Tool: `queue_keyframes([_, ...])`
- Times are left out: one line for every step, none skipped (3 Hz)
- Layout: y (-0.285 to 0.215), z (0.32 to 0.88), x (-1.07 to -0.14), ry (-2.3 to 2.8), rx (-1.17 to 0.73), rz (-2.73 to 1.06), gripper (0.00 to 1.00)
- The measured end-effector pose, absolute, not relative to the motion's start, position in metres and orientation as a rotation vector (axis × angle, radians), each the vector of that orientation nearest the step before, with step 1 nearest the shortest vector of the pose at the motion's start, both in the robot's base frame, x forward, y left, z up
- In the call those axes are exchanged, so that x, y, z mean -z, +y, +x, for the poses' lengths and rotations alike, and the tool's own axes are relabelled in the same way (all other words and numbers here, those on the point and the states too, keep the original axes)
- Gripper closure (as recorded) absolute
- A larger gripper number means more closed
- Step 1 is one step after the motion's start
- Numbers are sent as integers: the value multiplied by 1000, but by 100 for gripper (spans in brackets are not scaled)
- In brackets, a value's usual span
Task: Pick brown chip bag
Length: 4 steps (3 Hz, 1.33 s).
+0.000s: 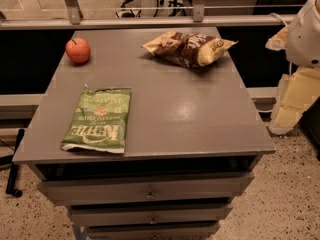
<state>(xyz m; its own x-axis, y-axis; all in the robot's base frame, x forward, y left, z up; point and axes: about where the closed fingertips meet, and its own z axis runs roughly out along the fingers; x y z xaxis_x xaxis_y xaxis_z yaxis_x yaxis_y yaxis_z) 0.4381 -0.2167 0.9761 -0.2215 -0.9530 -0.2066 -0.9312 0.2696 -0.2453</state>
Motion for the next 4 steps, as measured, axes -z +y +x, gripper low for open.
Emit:
queue_keyframes([-217, 438, -976, 2232, 98, -1725, 0])
queue_keyframes([-214, 447, -966, 2220, 32, -1682, 0])
queue_keyframes([-191, 505, -940, 2156, -90, -1562, 0])
queue_keyframes([-177, 550, -931, 2116, -100, -1481, 0])
